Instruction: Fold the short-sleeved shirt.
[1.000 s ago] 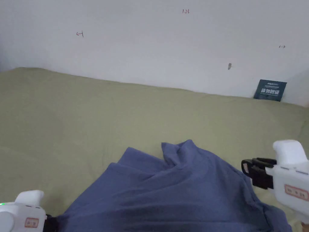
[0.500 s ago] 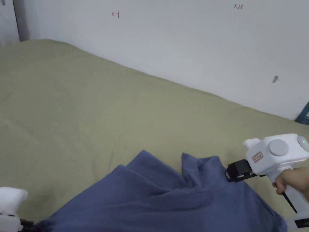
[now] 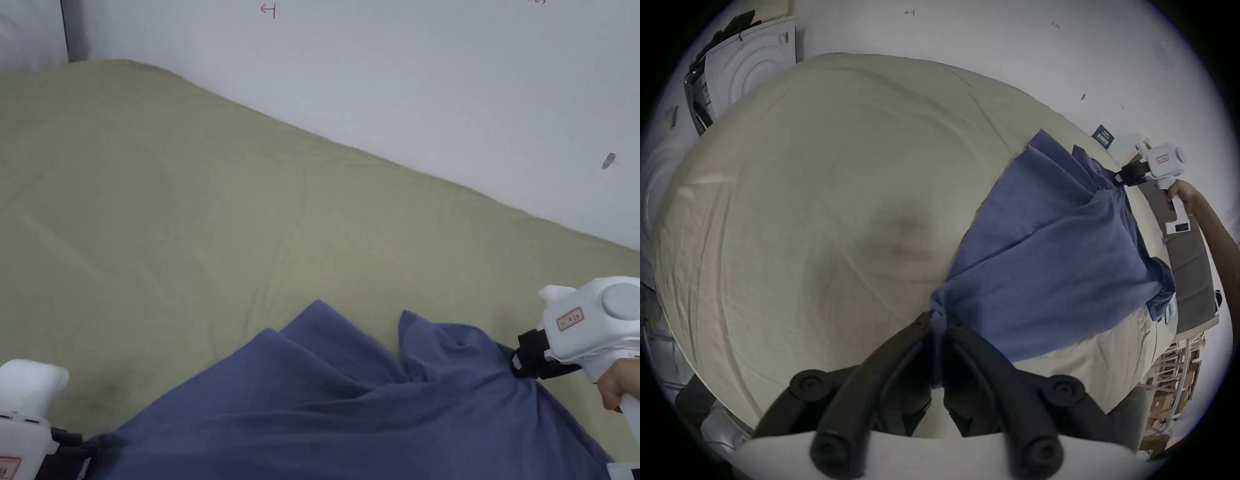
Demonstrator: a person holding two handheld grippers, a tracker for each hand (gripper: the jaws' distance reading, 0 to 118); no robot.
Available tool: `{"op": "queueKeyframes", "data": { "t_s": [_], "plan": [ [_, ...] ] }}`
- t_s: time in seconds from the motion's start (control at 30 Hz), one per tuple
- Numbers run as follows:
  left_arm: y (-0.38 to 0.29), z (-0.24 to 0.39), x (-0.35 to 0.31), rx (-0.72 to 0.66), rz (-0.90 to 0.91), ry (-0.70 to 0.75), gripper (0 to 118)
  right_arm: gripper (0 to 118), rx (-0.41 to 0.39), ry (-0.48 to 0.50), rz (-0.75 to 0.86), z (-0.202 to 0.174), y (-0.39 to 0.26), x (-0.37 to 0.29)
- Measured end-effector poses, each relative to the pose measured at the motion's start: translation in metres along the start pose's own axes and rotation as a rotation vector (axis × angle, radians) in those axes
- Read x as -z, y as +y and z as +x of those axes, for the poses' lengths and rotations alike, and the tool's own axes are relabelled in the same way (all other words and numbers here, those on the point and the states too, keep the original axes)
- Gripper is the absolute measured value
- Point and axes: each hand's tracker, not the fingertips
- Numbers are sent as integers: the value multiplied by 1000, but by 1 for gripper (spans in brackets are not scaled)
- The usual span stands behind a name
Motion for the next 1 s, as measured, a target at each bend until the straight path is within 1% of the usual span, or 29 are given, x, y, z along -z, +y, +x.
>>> {"op": "queueKeyframes", "data": {
  "t_s": [0.07, 0.13, 0.23, 0.37, 0.5, 0.53, 0.6, 0.77, 0.8, 0.9, 0.93, 1.0],
  "plan": [
    [5, 2, -9, 6, 19, -8, 6, 0, 0, 1, 62, 1, 0, -21],
    [16, 3, -23, 5, 47, -37, 6, 0, 18, 20, 124, 3, -8, -53],
    [41, 7, -46, 26, 105, -70, 6, 0, 35, 17, 222, 8, -10, -99],
    [93, 24, -84, 105, 190, -91, 6, 0, 52, -20, 339, 18, -12, -170],
    [151, 41, -116, 149, 250, -99, 6, 0, 78, -54, 442, 29, -7, -234],
    [165, 46, -123, 167, 272, -79, 6, 0, 72, -57, 449, 32, -3, -246],
    [193, 55, -137, 190, 305, -65, 6, 0, 71, -93, 501, 36, 1, -272],
    [261, 79, -165, 233, 351, -46, 6, 0, 99, -174, 615, 51, 23, -321],
    [275, 84, -169, 244, 355, -33, 6, 0, 106, -206, 649, 51, 29, -329],
    [311, 96, -179, 304, 420, 67, 6, 0, 120, -228, 721, 55, 45, -352],
    [323, 98, -182, 295, 434, 79, 6, 0, 129, -225, 722, 62, 55, -354],
    [348, 102, -188, 290, 452, 81, 6, 0, 138, -247, 776, 67, 66, -365]
  ]
}}
